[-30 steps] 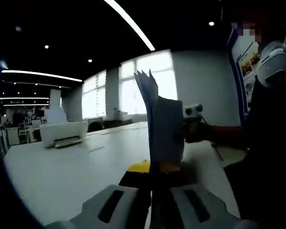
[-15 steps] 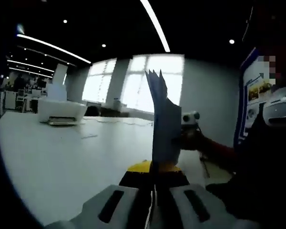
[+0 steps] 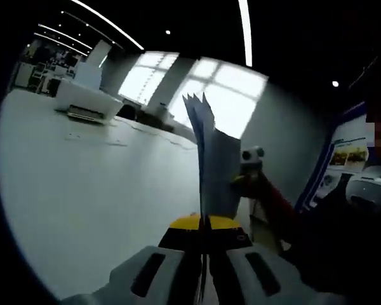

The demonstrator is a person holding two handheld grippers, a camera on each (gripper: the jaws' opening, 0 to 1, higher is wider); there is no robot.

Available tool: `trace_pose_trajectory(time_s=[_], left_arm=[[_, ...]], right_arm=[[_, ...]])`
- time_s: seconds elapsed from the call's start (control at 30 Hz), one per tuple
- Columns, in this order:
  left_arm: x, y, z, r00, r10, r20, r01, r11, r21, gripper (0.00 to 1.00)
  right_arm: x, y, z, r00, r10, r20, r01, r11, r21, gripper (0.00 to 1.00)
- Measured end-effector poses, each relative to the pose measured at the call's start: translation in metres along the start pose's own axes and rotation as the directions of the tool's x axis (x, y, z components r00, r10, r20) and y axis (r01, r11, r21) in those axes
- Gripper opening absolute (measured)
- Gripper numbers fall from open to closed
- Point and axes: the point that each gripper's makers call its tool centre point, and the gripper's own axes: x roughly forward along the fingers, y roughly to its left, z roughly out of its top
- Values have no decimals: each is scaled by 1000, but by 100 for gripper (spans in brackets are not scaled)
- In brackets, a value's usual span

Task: Organize the stack of printing papers by aligning and flattening the scattered papers on the table

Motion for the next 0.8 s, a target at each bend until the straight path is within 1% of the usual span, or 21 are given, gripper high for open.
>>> trace_pose_trajectory(time_s=[0.1, 0.23, 0.37, 0.57, 0.8], left_arm=[[1, 0, -5, 1000, 11, -21, -11, 999, -31, 5], [2, 6, -11, 999, 26, -44, -30, 996, -81, 5], [4, 11, -16, 998, 34, -59, -40, 993, -113, 5], [10, 14, -26, 994, 60, -94, -70, 992, -108, 5], [16, 22, -35, 988, 101, -116, -112, 989, -94, 5]], right_arm=[[2, 0, -4, 1000, 5, -21, -4, 998, 55, 0], [5, -4, -7, 999, 3, -41, 1, 995, 101, 0], [7, -10, -11, 998, -3, -58, 11, 991, 135, 0], [9, -23, -19, 997, -18, -76, 32, 983, 183, 0], [12, -35, -25, 994, -53, -97, 70, 980, 186, 0]])
